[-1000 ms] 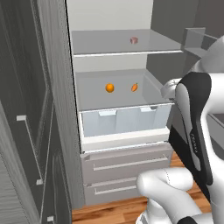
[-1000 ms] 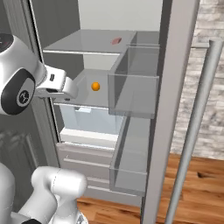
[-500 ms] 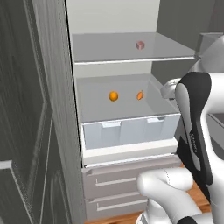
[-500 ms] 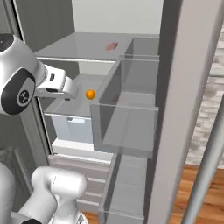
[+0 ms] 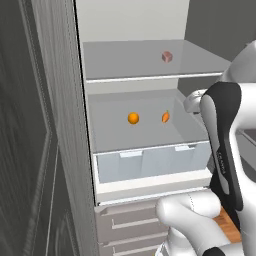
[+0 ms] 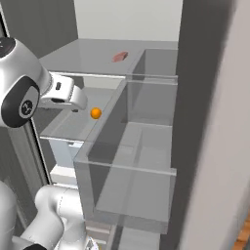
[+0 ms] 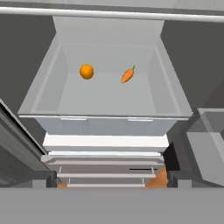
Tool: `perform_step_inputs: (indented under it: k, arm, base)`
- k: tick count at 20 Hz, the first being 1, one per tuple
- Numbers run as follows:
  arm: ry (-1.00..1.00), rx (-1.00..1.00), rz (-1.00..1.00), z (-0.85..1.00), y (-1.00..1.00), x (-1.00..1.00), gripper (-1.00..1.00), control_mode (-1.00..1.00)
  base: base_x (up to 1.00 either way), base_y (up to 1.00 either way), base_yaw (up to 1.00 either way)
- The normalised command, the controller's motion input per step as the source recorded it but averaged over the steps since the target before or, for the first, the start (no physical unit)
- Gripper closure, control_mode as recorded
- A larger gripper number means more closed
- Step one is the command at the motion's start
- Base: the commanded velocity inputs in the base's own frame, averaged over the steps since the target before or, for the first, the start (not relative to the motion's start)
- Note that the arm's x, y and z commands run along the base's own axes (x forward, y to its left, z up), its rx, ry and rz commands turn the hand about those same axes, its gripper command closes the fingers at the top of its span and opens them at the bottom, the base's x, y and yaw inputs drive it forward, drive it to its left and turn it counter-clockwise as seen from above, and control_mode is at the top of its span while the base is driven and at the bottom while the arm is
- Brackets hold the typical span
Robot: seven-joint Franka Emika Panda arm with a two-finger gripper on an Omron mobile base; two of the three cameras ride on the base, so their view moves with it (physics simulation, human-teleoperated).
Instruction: Open the fridge, remove the orange, carrot, and steak, and place them on any counter.
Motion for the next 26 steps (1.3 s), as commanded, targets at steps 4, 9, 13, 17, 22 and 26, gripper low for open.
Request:
perform_step_inputs:
  k: [4,9,13,17,22,26]
  arm:
    - [0.00,0.00,0.00,0.00,0.00,0.00,-1.00,1.00]
    - [0.00,0.00,0.00,0.00,0.00,0.00,-1.00,1.00]
    - [0.00,0.00,0.00,0.00,0.00,0.00,-1.00,1.00]
    - [0.00,0.00,0.00,0.00,0.00,0.00,-1.00,1.00]
    - [0.00,0.00,0.00,0.00,0.00,0.00,-1.00,1.00]
    - [-0.04,0.00,0.00,0.01,0.00,0.00,-1.00,-1.00]
  base:
    - [0.45,0.00,-0.01]
    - [0.56,0.00,-0.01]
    - [0.50,0.00,-0.01]
    - [0.49,0.00,0.00]
    - [0.14,0.00,0.00]
    - [0.00,0.00,0.00]
